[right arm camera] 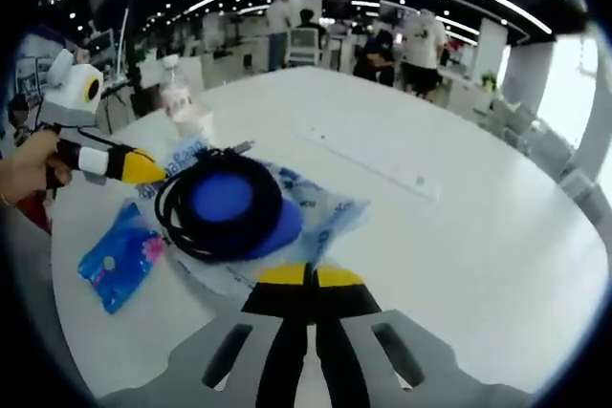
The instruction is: Arrange the tabletop items into an orderly group along one side of the table until the central work area is clear of visible clutter.
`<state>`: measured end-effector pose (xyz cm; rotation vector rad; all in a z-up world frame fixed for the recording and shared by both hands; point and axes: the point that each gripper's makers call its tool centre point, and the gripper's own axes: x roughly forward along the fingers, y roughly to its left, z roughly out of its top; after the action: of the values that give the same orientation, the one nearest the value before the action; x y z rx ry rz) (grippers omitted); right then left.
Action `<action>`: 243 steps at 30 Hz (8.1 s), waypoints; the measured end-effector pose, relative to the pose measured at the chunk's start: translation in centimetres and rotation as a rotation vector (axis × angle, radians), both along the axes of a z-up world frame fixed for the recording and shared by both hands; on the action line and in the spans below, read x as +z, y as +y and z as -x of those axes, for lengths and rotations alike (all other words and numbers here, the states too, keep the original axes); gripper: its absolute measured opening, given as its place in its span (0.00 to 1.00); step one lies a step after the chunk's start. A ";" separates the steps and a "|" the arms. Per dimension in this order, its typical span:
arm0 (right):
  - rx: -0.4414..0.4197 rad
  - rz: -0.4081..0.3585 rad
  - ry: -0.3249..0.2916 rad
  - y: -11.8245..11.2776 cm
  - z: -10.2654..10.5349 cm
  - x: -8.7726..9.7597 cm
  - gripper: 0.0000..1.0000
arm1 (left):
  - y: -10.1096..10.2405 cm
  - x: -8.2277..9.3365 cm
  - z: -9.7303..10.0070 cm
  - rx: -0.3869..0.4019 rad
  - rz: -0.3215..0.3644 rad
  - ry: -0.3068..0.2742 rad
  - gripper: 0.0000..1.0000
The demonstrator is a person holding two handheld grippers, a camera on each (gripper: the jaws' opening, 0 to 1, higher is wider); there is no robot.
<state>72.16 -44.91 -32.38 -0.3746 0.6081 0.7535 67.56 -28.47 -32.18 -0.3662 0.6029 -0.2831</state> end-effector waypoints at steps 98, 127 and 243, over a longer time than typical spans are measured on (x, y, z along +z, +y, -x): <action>-0.220 -0.281 0.141 2.7 -1.9 -3.1 0.62 | 3.8 -4.6 -2.5 0.053 -0.285 0.014 0.31; 0.019 -0.285 0.164 10.8 -2.7 1.7 0.77 | 1.1 2.5 1.5 -0.207 -0.274 -0.157 0.99; 0.041 -0.188 0.205 12.2 -4.1 1.2 0.01 | 6.7 5.9 8.4 -0.184 -0.207 -0.156 0.97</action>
<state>76.21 -32.71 -31.22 -0.1372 0.7168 0.8877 59.20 -21.77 -26.26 -0.0880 0.5067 -0.4174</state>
